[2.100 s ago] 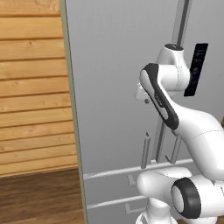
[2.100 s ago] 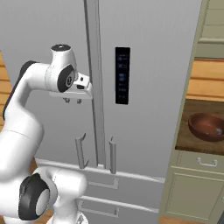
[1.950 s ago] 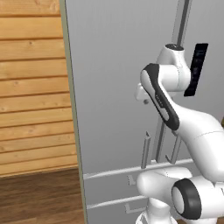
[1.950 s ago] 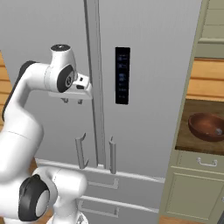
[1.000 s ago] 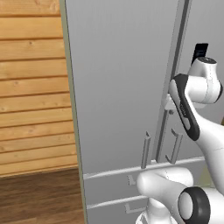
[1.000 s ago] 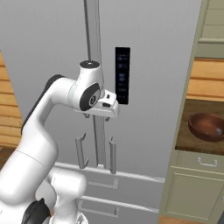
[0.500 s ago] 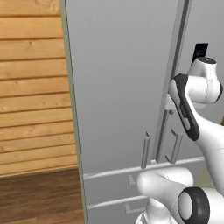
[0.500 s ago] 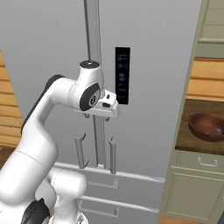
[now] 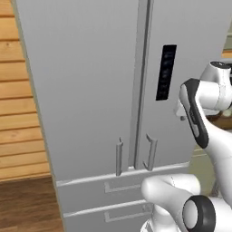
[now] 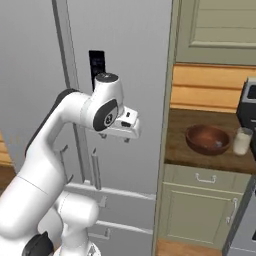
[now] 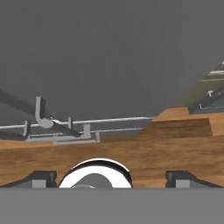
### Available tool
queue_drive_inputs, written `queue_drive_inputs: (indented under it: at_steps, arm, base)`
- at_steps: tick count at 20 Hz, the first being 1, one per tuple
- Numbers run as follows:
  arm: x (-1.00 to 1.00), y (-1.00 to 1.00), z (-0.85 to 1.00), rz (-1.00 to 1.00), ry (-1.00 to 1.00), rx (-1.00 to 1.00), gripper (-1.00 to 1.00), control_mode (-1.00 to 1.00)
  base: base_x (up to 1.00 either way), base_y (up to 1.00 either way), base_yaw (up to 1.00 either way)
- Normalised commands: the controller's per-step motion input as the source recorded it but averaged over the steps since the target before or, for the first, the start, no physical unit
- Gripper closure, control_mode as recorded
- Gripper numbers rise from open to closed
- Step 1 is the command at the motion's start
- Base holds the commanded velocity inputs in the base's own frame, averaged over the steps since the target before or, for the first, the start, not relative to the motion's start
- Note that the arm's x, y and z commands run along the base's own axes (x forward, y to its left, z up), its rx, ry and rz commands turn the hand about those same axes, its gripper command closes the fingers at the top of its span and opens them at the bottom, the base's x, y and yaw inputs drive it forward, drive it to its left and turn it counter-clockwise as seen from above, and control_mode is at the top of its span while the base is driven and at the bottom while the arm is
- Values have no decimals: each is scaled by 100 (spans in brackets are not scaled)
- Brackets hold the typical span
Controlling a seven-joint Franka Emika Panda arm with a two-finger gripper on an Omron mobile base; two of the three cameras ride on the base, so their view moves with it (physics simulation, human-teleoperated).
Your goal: Grab a lemon wedge from the fridge and one ice cube from the ice bowl, and put them in the glass of lemonade.
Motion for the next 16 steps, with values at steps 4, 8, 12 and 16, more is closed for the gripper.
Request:
queue_drive_inputs:
  at_steps: [4, 8, 12, 16]
  arm:
    - [0, 0, 0, 0, 0, 0, -100, 100]
    - [0, 0, 0, 0, 0, 0, -100, 100]
    - [0, 0, 0, 0, 0, 0, -100, 100]
    - [0, 0, 0, 0, 0, 0, -100, 100]
  base:
    - [10, -100, 0]
    - [4, -100, 0]
    - [20, -100, 0]
    - [83, -83, 0]
